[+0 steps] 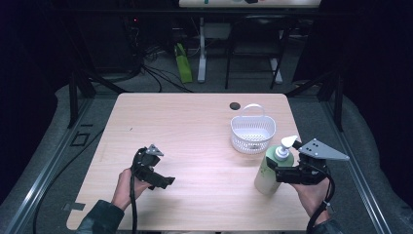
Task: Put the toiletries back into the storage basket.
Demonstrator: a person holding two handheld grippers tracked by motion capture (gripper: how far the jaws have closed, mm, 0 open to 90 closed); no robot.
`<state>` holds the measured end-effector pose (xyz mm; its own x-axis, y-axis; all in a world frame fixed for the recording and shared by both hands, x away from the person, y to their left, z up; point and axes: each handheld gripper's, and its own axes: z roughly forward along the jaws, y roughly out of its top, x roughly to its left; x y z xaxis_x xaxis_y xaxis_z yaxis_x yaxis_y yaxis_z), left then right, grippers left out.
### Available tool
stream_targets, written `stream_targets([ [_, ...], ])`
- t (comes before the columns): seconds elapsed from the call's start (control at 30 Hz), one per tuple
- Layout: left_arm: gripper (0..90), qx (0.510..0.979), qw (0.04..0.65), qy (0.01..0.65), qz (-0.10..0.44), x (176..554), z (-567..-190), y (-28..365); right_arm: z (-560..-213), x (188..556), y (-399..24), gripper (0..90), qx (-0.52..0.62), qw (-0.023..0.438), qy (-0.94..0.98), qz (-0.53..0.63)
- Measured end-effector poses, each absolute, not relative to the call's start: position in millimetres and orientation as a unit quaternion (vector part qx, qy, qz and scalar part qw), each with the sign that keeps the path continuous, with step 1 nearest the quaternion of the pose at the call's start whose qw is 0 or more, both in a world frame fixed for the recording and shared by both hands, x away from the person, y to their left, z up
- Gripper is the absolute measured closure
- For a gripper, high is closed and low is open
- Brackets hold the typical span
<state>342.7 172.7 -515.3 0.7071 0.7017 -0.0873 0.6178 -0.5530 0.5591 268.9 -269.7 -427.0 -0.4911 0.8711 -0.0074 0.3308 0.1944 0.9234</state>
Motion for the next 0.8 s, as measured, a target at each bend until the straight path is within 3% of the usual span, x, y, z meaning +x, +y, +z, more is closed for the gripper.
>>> stream_targets([
  [0.07,0.0,0.878,0.288,0.374,0.072,342.4,-515.4,172.0,-426.3,268.1,-269.3,12.7,0.419,0.285,0.715,0.482],
  [0.17,0.0,0.876,0.294,0.375,0.072,341.9,-515.0,172.0,-425.8,267.0,-268.9,18.0,0.420,0.280,0.711,0.489],
  [0.33,0.0,0.876,0.293,0.376,0.070,343.0,-515.6,171.5,-424.9,265.7,-268.1,35.1,0.421,0.291,0.701,0.496],
  [0.37,0.0,0.876,0.294,0.376,0.071,343.0,-515.1,171.6,-424.3,265.5,-268.3,43.1,0.425,0.293,0.696,0.500],
  [0.47,0.0,0.876,0.295,0.376,0.073,341.8,-514.3,171.6,-422.9,265.5,-268.3,46.3,0.424,0.298,0.693,0.502],
  [0.53,0.0,0.875,0.296,0.376,0.072,341.7,-514.5,171.9,-421.0,264.5,-268.1,54.7,0.424,0.303,0.686,0.508],
  [0.8,0.0,0.877,0.291,0.376,0.072,343.1,-514.7,171.4,-420.9,262.2,-271.4,63.6,0.417,0.311,0.673,0.526],
])
